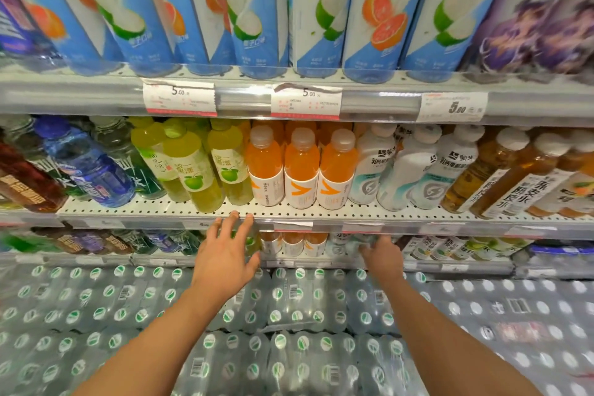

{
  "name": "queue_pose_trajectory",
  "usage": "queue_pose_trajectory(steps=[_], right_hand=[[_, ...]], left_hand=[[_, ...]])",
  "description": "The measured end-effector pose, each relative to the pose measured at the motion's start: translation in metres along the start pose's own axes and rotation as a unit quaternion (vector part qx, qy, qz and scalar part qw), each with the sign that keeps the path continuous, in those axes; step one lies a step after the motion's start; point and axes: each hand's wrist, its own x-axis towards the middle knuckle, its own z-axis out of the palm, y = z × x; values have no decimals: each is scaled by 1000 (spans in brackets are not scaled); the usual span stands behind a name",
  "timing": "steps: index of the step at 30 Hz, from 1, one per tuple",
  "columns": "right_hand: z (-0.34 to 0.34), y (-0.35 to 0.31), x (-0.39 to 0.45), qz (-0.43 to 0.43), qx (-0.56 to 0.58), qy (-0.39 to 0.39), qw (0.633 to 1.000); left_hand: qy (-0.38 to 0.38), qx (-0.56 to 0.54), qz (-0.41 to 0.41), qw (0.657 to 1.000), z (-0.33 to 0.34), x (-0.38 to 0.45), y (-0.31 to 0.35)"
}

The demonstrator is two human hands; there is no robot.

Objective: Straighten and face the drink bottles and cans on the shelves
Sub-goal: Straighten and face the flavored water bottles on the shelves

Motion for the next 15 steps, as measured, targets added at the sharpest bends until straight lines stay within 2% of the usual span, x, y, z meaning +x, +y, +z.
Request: queue_pose_trajectory(steps=[3, 5, 8, 10, 15], right_hand=[[-12, 8, -29, -76, -13, -35, 996], [-20, 12, -52, -120, -31, -62, 990], [-43, 4, -79, -143, -51, -93, 984], [-68, -13, -93, -194, -75, -74, 975], [-157, -94, -125, -356, -77, 46, 930]], left_hand=[[0, -42, 3, 999, -18, -2, 2], [47, -91, 9, 995, -34, -10, 5], [132, -129, 37, 982, -63, -20, 8], [183, -135, 55, 972, -90, -21, 7], [331, -166, 104, 923, -176, -21, 11]])
